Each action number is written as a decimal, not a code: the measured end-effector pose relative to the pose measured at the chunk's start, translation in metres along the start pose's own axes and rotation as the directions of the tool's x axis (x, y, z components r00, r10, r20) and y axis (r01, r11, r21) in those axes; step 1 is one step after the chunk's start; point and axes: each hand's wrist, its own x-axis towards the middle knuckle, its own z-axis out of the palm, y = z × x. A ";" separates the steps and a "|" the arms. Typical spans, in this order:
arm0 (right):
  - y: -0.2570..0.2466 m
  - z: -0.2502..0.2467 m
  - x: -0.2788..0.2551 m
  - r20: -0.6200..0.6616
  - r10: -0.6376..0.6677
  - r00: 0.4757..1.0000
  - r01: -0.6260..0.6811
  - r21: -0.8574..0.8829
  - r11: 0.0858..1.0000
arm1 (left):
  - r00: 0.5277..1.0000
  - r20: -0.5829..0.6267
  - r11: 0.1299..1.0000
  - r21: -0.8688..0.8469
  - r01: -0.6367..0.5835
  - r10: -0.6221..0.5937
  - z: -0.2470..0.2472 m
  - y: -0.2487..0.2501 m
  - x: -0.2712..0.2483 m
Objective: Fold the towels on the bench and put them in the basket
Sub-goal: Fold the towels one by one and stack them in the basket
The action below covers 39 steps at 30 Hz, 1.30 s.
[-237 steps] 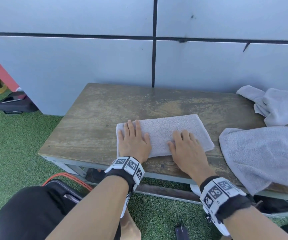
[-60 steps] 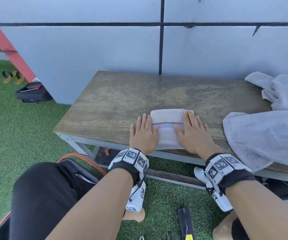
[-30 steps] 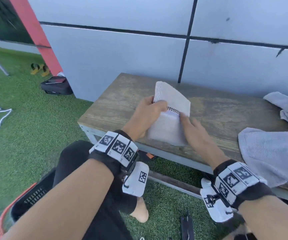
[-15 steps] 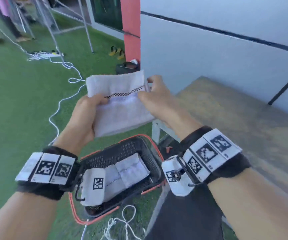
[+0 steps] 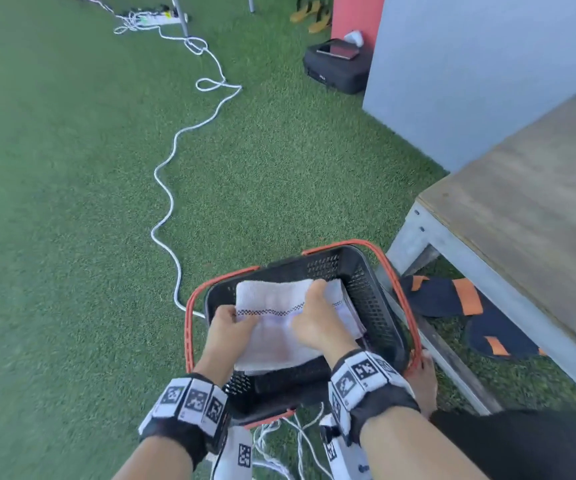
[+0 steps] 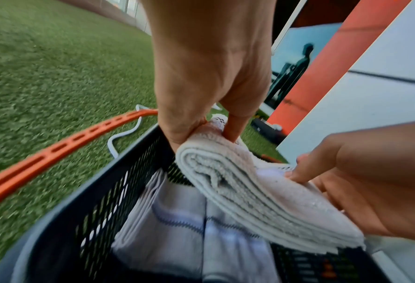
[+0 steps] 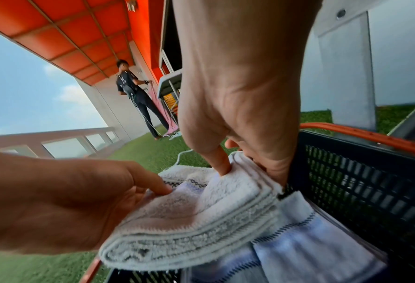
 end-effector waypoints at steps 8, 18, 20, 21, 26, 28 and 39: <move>0.040 0.005 0.061 0.136 0.082 0.987 -0.071 -0.084 0.994 | 0.999 -0.021 0.998 0.045 0.032 -0.031 0.043 -0.034 0.027; 0.039 0.035 0.092 0.368 0.108 0.924 -0.115 -0.003 0.993 | 0.989 0.011 0.970 0.199 0.140 -0.145 0.037 -0.045 0.050; 0.041 0.040 0.093 0.389 0.142 0.910 -0.139 -0.037 0.990 | 0.987 0.051 0.961 0.240 0.137 -0.153 0.038 -0.045 0.052; 0.042 0.041 0.093 0.399 0.159 0.903 -0.150 -0.055 0.987 | 0.987 0.068 0.958 0.258 0.125 -0.147 0.040 -0.043 0.053; 0.055 0.041 0.090 0.406 0.199 0.892 -0.184 -0.074 0.980 | 0.988 0.047 0.934 0.335 0.125 -0.149 0.044 -0.045 0.061; 0.057 0.040 0.090 0.400 0.207 0.893 -0.194 -0.073 0.978 | 0.988 0.017 0.934 0.329 0.138 -0.152 0.045 -0.046 0.060; 0.012 0.005 0.069 0.248 0.067 0.967 -0.012 -0.217 0.976 | 0.998 0.011 0.929 0.366 0.054 -0.062 0.038 0.000 0.029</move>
